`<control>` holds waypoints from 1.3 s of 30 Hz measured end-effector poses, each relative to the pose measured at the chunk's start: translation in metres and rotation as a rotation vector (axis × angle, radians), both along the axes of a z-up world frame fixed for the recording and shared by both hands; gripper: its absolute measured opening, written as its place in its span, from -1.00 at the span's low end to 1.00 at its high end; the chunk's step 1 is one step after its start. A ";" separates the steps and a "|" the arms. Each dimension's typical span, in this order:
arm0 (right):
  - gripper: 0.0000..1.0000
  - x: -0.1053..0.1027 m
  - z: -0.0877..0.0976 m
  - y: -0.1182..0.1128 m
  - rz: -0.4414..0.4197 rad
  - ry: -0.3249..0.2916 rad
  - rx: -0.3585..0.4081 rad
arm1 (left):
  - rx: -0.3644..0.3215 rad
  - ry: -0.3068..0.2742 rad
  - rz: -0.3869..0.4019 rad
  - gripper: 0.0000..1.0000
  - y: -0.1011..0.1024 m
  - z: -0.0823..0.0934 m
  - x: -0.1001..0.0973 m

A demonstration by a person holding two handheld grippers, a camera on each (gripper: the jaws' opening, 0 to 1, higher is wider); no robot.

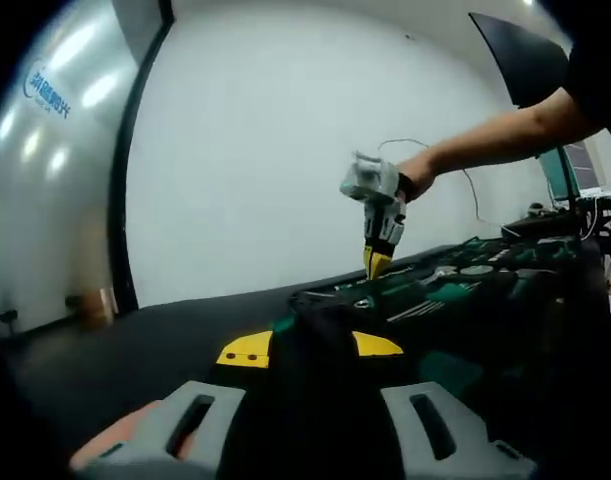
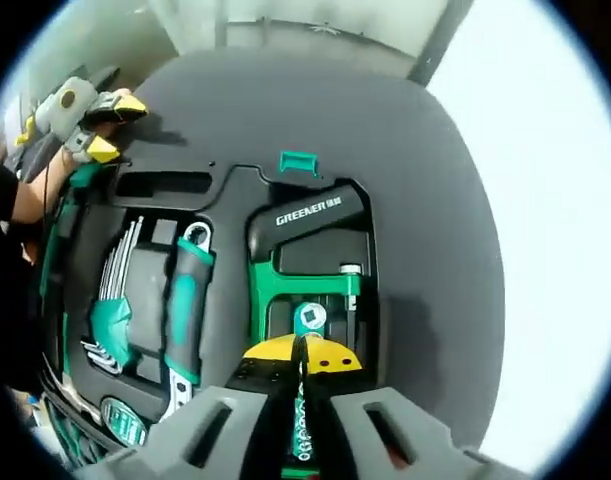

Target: Pick up the tools and put them into their designated positions in the toolbox.

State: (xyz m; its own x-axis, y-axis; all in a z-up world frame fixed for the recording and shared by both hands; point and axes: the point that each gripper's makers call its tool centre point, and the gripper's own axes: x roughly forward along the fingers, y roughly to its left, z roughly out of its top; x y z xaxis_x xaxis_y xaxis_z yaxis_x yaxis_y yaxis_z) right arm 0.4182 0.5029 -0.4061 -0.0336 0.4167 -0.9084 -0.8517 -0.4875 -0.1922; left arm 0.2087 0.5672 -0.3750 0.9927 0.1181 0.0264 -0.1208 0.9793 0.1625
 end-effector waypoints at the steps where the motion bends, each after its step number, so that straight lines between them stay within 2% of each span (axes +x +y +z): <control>1: -1.00 0.000 0.000 0.001 -0.005 -0.002 0.003 | 0.001 0.000 0.000 -0.49 0.000 0.000 0.000; 7: -1.00 0.000 -0.004 0.002 -0.019 -0.069 0.032 | 0.000 0.000 0.001 -0.49 0.000 0.000 0.000; 9: -0.99 0.000 -0.002 0.002 0.021 -0.088 0.054 | 0.001 0.000 0.001 -0.49 0.000 0.000 0.000; 11: -0.85 0.000 0.002 -0.003 0.032 -0.069 0.047 | 0.001 0.000 0.001 -0.49 0.000 0.000 0.000; 12: -0.78 -0.007 0.005 -0.007 0.016 0.001 0.035 | 0.001 0.001 0.001 -0.49 0.000 0.000 0.000; 13: -0.85 -0.004 0.015 -0.001 -0.012 0.037 0.086 | 0.001 0.001 0.001 -0.49 0.000 0.000 0.000; 14: -0.94 0.003 0.023 0.005 -0.039 0.027 0.131 | 0.001 0.001 0.001 -0.49 0.000 0.000 0.000; 16: -1.00 0.017 0.032 0.009 -0.060 -0.012 0.162 | 0.001 0.001 0.001 -0.49 0.000 0.000 0.000; 18: -1.00 0.019 0.027 0.009 -0.072 -0.016 0.148 | 0.003 0.000 0.001 -0.49 0.000 0.000 0.000; 21: -1.00 0.015 0.015 0.009 -0.028 -0.058 0.129 | 0.001 0.001 0.001 -0.49 0.000 0.000 0.001; 24: -1.00 0.009 0.004 0.007 -0.011 -0.056 0.104 | 0.000 0.002 0.003 -0.49 -0.001 -0.001 0.001; 25: -1.00 0.010 0.002 0.008 -0.038 -0.059 0.133 | 0.000 0.002 0.003 -0.49 -0.001 -0.001 0.001; 26: -1.00 0.010 0.002 0.007 -0.007 -0.066 0.125 | 0.001 0.002 0.003 -0.49 -0.001 -0.001 0.001; 28: -1.00 0.015 0.005 0.003 -0.030 -0.092 0.093 | 0.000 0.002 0.002 -0.49 0.000 -0.001 0.001; 29: -1.00 0.017 0.011 0.003 -0.038 -0.109 0.117 | -0.001 0.002 0.002 -0.49 0.000 -0.001 0.001; 30: -1.00 0.015 0.030 0.010 -0.056 -0.094 0.230 | -0.002 0.002 0.001 -0.49 0.000 -0.001 0.001; 31: -1.00 0.009 0.044 0.005 -0.110 -0.034 0.287 | -0.002 0.002 0.001 -0.49 0.000 -0.001 0.001; 33: -1.00 0.009 0.066 -0.002 -0.196 0.019 0.396 | -0.003 0.003 0.002 -0.49 0.000 -0.001 0.001; 34: -1.00 0.009 0.081 -0.012 -0.222 0.046 0.466 | -0.003 0.003 0.002 -0.49 0.000 -0.001 0.000; 35: -1.00 0.007 0.084 -0.017 -0.218 0.056 0.480 | -0.003 0.003 0.002 -0.49 0.000 -0.001 0.001; 36: -1.00 0.002 0.096 -0.032 -0.209 0.090 0.537 | -0.002 0.003 0.002 -0.49 0.001 -0.001 0.001; 37: -1.00 0.000 0.111 -0.047 -0.238 0.149 0.625 | -0.001 0.003 0.002 -0.49 0.000 -0.001 0.000; 39: -0.98 -0.002 0.121 -0.073 -0.261 0.258 0.682 | 0.003 -0.009 -0.004 -0.49 -0.002 0.002 0.001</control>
State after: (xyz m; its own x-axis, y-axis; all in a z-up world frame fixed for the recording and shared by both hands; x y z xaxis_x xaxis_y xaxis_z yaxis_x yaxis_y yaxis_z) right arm 0.4160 0.4302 -0.2847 -0.0328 0.9046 -0.4250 -0.9814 -0.1096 -0.1576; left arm 0.2093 0.5652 -0.3730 0.9929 0.1138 0.0359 -0.1182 0.9794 0.1639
